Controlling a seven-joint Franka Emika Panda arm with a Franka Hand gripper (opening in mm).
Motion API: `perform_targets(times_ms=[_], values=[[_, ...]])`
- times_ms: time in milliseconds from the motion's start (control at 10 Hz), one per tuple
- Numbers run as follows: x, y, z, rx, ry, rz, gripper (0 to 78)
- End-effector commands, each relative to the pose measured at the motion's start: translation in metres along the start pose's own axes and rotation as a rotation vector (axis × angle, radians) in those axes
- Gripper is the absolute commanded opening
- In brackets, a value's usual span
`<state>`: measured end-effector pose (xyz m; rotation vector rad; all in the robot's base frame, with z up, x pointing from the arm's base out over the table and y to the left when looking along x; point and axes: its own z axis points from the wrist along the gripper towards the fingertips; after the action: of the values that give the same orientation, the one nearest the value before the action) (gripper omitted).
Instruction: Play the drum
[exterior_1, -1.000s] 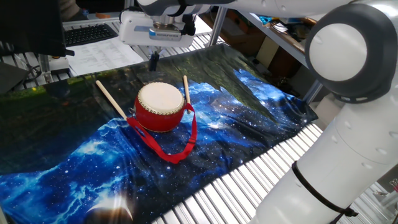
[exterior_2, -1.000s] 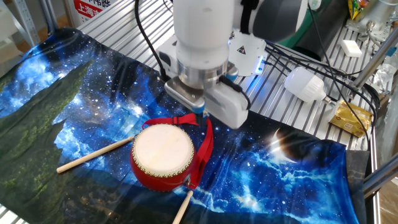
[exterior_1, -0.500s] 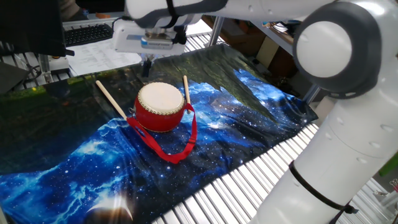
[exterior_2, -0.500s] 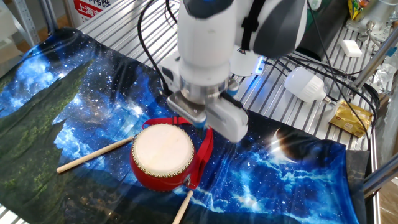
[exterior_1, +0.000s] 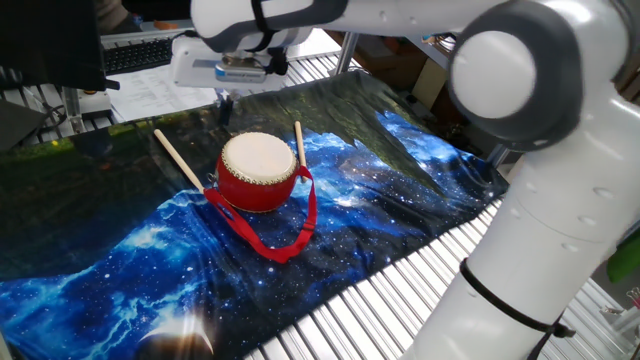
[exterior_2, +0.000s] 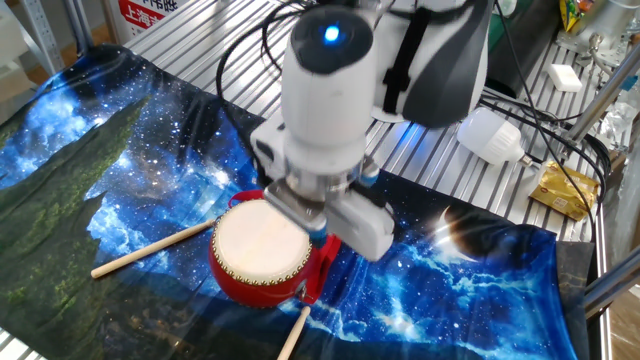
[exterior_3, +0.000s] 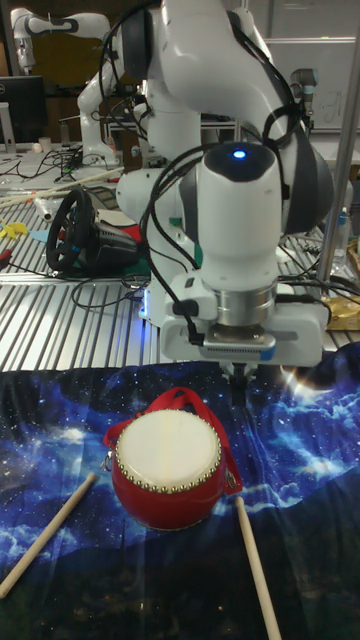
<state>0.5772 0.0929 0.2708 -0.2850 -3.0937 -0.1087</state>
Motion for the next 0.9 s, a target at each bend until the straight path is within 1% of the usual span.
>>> perform_targets(times_ms=[100, 300, 500, 600, 700, 900], values=[[-0.023, 0.01, 0.013, 0.002, -0.004, -0.024, 0.0], [-0.035, 0.013, 0.02, 0.003, 0.002, -0.051, 0.0], [-0.045, 0.015, 0.027, 0.004, 0.002, -0.101, 0.0], [-0.047, 0.016, 0.028, 0.004, 0.002, -0.108, 0.0], [-0.052, 0.017, 0.03, 0.011, 0.003, -0.137, 0.0], [-0.054, 0.017, 0.033, 0.022, 0.006, -0.164, 0.0]])
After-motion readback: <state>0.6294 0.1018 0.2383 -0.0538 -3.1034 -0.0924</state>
